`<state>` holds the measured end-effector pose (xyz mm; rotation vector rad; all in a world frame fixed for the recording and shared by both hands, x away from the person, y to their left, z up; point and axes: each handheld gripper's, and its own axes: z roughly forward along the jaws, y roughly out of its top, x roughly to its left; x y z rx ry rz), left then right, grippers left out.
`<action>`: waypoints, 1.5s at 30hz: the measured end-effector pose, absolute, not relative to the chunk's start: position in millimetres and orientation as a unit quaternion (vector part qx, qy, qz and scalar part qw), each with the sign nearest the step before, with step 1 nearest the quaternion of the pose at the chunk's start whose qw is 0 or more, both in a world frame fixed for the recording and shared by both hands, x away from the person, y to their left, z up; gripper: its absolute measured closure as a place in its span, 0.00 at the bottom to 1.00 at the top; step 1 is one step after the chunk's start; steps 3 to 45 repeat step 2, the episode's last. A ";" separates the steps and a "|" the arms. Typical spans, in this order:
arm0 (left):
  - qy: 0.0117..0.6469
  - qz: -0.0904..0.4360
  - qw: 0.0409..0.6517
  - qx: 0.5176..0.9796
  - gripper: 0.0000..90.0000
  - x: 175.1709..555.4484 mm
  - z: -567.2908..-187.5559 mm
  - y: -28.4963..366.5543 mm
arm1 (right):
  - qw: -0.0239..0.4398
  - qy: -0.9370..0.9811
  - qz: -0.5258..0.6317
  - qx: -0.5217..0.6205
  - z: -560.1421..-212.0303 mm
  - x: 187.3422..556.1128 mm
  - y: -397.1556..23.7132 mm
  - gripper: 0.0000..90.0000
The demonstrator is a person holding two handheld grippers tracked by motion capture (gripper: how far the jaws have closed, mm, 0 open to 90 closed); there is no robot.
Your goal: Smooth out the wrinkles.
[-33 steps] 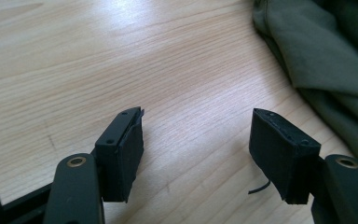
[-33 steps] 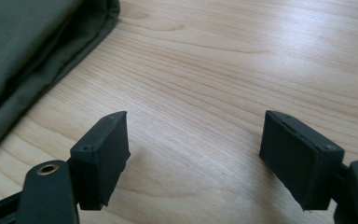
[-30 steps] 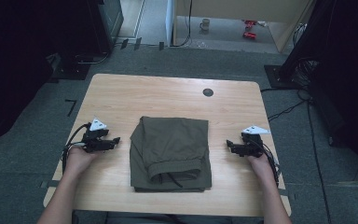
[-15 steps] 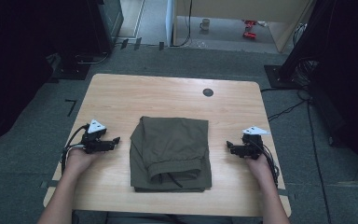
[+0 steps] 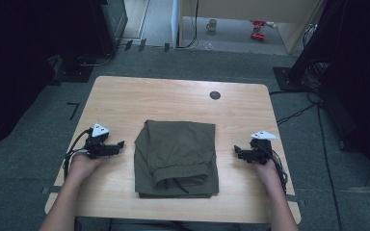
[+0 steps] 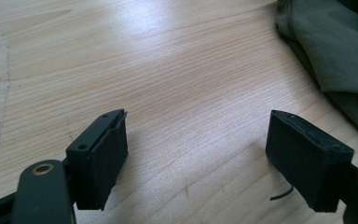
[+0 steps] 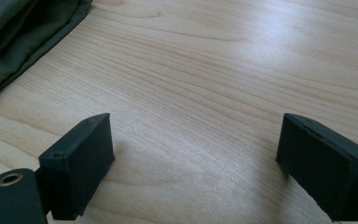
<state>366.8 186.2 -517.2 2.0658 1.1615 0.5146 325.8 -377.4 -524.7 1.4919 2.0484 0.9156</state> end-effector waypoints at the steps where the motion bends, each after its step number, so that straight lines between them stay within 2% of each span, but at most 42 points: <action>1: 0.449 0.199 0.350 0.797 0.24 366.7 -517.2 186.1 | 0.222 0.740 0.331 0.542 -524.8 325.5 -377.3 0.11; 45: 0.450 0.200 0.350 0.797 0.24 366.6 -517.2 185.9 | 0.223 0.739 0.330 0.543 -524.8 325.2 -377.1 0.11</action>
